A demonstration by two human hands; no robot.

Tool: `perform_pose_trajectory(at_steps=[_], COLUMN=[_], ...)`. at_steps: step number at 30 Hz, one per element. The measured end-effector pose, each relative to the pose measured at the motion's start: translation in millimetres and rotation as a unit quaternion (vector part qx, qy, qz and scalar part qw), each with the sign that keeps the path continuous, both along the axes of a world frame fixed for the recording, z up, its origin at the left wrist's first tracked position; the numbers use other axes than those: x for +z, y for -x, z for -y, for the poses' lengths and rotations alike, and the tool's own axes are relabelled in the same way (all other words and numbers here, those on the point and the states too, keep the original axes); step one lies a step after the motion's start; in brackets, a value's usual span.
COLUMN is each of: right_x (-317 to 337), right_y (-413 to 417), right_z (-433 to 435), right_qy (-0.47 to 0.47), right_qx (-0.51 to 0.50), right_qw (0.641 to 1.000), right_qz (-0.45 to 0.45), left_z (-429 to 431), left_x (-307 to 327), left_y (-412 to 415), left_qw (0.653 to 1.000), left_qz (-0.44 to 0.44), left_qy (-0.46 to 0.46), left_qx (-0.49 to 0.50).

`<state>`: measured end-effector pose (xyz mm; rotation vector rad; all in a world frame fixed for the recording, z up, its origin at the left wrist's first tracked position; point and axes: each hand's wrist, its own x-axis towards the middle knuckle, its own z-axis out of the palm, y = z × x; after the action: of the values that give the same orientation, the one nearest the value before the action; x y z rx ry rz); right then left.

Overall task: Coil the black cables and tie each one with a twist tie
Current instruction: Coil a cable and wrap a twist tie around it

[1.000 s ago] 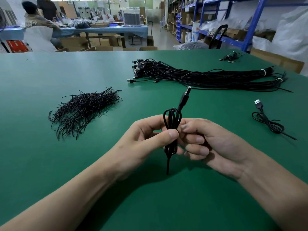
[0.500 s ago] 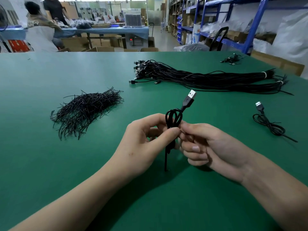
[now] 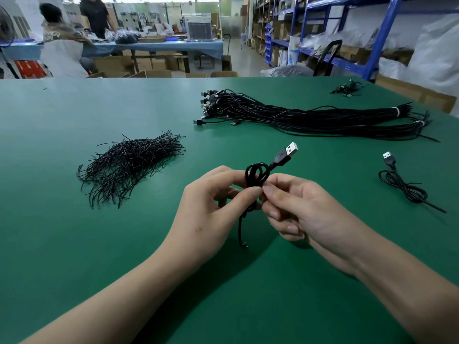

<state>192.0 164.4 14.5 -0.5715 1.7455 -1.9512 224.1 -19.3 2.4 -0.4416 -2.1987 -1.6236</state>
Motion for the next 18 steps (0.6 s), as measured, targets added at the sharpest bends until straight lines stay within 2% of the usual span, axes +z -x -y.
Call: perform_pose_trajectory(at_steps=[8,15,18], right_x=[-2.8,0.2,1.2], right_y=[0.3,-0.6,-2.2], right_z=[0.2,2.4,4.4], right_qy=[0.037,-0.060,-0.098], right_qx=[0.016,-0.030,-0.034], right_qw=[0.998,0.998,0.995], right_qz=[0.040,-0.009,0.007], left_z=[-0.9,0.1,0.9], left_x=[4.6,2.1,0.2], left_y=[-1.1,1.0,2.4], left_qw=[1.000,0.998,0.996], left_qz=[0.014,0.056,0.078], left_qy=[-0.021,-0.013,-0.040], left_qx=[-0.013,-0.006,-0.022])
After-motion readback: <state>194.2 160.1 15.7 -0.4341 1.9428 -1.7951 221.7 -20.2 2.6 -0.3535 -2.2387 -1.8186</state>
